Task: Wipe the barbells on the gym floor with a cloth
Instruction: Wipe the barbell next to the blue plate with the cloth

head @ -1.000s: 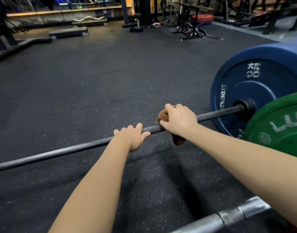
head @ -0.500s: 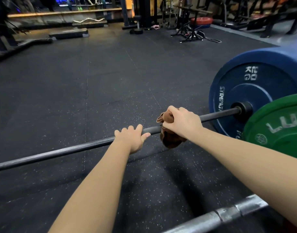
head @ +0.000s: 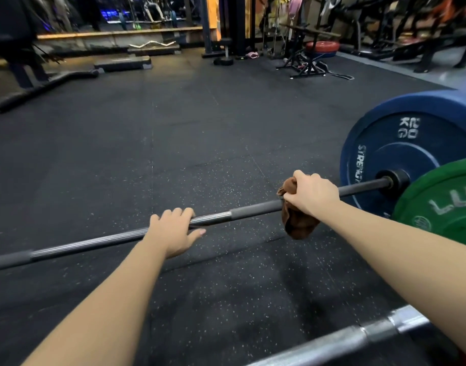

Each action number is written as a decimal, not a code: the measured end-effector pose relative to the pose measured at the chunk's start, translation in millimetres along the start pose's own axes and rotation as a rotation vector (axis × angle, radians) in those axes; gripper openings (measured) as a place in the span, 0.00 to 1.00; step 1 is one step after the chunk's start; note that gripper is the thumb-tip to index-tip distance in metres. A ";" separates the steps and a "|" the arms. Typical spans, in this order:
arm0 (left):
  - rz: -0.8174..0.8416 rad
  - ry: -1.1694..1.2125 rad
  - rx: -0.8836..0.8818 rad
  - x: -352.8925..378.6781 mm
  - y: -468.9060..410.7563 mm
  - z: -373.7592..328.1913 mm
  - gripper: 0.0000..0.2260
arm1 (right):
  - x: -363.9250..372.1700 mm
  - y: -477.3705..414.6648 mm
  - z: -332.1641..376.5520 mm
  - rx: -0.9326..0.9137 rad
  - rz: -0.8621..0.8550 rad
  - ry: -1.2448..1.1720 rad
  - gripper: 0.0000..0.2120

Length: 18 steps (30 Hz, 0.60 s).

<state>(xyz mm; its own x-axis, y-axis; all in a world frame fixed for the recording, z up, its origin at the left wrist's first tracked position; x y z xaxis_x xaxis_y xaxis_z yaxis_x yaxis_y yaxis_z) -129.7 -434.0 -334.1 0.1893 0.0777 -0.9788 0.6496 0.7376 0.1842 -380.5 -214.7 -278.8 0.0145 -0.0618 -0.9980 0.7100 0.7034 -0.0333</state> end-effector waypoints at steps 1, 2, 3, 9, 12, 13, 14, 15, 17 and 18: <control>-0.021 -0.007 -0.002 1.7 1.6 -1.8 0.26 | -0.7 -1.8 4.4 0.008 0.006 0.018 0.20; -0.022 -0.007 -0.012 2.3 2.4 -4.3 0.25 | -0.7 -3.4 10.7 0.008 0.009 0.031 0.20; -0.007 -0.003 -0.022 2.2 2.0 -6.3 0.25 | -0.8 -4.4 19.6 0.002 0.011 0.036 0.20; 0.104 -0.002 -0.002 0.9 -7.5 -6.2 0.23 | 9.0 6.9 109.6 -0.182 0.007 -0.079 0.21; 0.106 0.003 -0.001 -1.0 -9.7 -6.4 0.22 | 14.5 13.1 138.4 -0.269 0.023 -0.155 0.19; 0.107 0.007 0.000 -2.2 -9.9 -6.4 0.23 | 14.6 12.9 138.6 -0.271 0.020 -0.159 0.18; 0.113 0.014 0.004 -2.1 -9.5 -6.9 0.24 | 14.4 12.2 134.5 -0.261 0.019 -0.143 0.18; 0.118 0.021 0.009 -1.6 -9.0 -7.2 0.24 | 14.2 10.4 127.9 -0.248 0.016 -0.112 0.18; 0.108 0.034 0.017 -1.7 -8.5 -6.9 0.23 | 11.5 4.4 107.9 -0.190 0.009 -0.058 0.18; 0.101 0.041 0.018 -1.5 -8.3 -6.1 0.22 | 8.9 1.3 95.1 -0.140 0.004 -0.063 0.18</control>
<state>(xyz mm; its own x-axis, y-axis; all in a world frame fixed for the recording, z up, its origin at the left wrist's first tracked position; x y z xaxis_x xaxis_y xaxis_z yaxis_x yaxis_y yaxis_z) -139.9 -436.2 -334.7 0.2247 0.1786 -0.9579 0.6419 0.7125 0.2834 -312.4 -281.7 -282.6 0.0639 -0.1000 -0.9929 0.6047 0.7954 -0.0411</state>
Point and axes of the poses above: each hand's wrist, its own y-axis away from the middle knuckle, its own x-axis out of the palm, z = x × y, the point moved 6 cm from there along -y, towards the middle knuckle, and after that the axes turned 11 degrees about -x, right-handed, at the moved point
